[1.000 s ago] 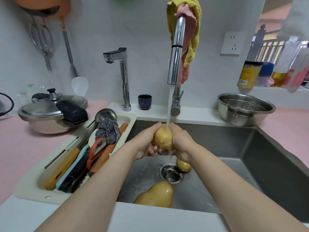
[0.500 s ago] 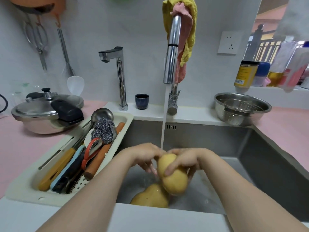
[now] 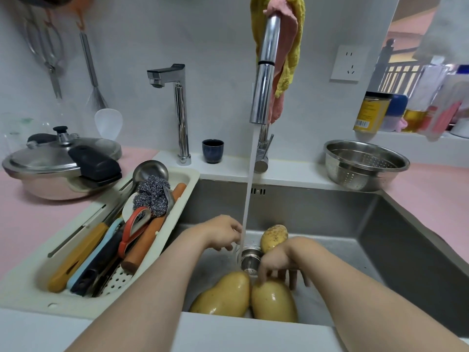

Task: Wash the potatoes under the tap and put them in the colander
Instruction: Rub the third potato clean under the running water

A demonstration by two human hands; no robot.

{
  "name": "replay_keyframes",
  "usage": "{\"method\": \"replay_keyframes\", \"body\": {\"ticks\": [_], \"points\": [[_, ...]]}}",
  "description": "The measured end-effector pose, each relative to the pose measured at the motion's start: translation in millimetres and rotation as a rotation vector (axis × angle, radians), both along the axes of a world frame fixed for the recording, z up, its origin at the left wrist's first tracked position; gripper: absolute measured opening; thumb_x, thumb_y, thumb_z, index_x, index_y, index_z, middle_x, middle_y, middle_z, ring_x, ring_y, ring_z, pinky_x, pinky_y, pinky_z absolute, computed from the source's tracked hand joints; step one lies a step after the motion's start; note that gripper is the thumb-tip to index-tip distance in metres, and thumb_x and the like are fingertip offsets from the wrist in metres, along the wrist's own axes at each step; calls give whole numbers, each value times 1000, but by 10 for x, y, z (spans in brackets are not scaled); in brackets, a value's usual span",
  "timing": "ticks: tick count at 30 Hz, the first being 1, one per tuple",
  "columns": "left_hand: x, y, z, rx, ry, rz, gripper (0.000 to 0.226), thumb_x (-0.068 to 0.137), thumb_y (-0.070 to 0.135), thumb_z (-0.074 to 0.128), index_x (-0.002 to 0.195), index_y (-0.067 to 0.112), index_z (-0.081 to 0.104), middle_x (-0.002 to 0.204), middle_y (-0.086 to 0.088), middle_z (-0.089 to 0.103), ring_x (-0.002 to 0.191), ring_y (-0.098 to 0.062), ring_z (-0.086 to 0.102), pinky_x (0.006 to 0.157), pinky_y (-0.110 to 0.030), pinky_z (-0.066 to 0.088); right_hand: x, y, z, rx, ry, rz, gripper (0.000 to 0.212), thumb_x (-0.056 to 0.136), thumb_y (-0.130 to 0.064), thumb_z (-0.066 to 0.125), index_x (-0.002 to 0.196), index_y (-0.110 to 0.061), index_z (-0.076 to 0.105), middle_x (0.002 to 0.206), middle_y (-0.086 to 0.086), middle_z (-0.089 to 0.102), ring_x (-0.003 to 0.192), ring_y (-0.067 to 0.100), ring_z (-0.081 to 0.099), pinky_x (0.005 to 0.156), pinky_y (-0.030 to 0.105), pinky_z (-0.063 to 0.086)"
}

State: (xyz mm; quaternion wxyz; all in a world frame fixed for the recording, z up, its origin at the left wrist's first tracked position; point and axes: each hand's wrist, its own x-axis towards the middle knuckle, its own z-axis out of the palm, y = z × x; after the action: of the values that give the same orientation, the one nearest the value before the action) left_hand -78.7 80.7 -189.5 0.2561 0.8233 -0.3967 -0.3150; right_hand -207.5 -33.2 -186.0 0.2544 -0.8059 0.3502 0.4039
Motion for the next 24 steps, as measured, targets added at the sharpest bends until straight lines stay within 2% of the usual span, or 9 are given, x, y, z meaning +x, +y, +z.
{"method": "replay_keyframes", "body": {"ticks": [2, 4, 6, 8, 11, 16, 21, 23, 24], "points": [[50, -5, -3, -73, -19, 39, 23, 100, 19, 55, 117, 23, 69, 110, 4, 69, 96, -17, 70, 79, -33, 55, 117, -100, 47, -112, -155, 11, 22, 101, -22, 53, 117, -11, 64, 119, 13, 62, 104, 24, 66, 56, 28, 49], [76, -30, -6, -135, -16, 68, 17, 101, 21, 55, 109, 26, 69, 107, 4, 70, 91, -16, 67, 69, -27, 50, 251, -244, 69, -298, -336, -17, 12, 94, -17, 60, 100, -10, 67, 100, 10, 63, 91, 24, 64, 59, 28, 53], [95, -59, -15, -174, -11, 79, 15, 101, 24, 55, 104, 27, 68, 103, 7, 68, 90, -15, 64, 70, -27, 49, 381, -375, 40, -395, -422, -76, 38, 98, -22, 62, 131, -4, 61, 125, 16, 64, 113, 31, 65, 86, 36, 55], [105, -62, -25, -177, -22, 70, 16, 101, 26, 55, 110, 27, 69, 108, 8, 67, 94, -14, 61, 88, -31, 51, 476, -403, -21, -418, -357, -95, 66, 105, -39, 53, 158, -6, 33, 160, 16, 39, 142, 36, 46, 109, 40, 45], [142, -82, -55, -157, -53, 78, 29, 101, 28, 57, 127, 21, 67, 123, -1, 68, 104, -19, 62, 106, -41, 48, 565, -427, -229, -412, -300, -111, 86, 103, -60, 44, 165, -14, 6, 172, 9, 11, 156, 37, 19, 123, 39, 25], [215, -121, -124, -111, -93, 85, 38, 100, 33, 60, 136, 19, 62, 133, 0, 65, 123, -20, 60, 111, -39, 44, 729, -618, -801, -514, -282, -136, 102, 92, -71, 53, 165, -16, 7, 170, 3, 11, 154, 29, 23, 121, 42, 31], [230, -139, -154, -74, -97, 69, 36, 100, 34, 60, 132, 20, 65, 133, 0, 67, 121, -19, 61, 111, -39, 45, 599, -521, -693, -342, -445, -378, 72, 99, -36, 55, 161, -21, 22, 165, 3, 22, 152, 28, 26, 124, 37, 29], [223, -127, -132, -64, -94, 60, 37, 101, 33, 57, 135, 20, 63, 136, 0, 65, 124, -20, 59, 111, -38, 44, 586, -483, -626, -189, -476, -381, 71, 102, -32, 55, 163, -21, 19, 165, 10, 24, 138, 37, 43, 113, 45, 44], [214, -116, -111, -65, -94, 58, 38, 103, 32, 54, 137, 20, 61, 139, -1, 62, 126, -21, 57, 111, -37, 42, 600, -481, -607, -83, -507, -428, 73, 100, -27, 59, 162, -24, 20, 162, 16, 28, 120, 42, 54, 97, 47, 56]]}}
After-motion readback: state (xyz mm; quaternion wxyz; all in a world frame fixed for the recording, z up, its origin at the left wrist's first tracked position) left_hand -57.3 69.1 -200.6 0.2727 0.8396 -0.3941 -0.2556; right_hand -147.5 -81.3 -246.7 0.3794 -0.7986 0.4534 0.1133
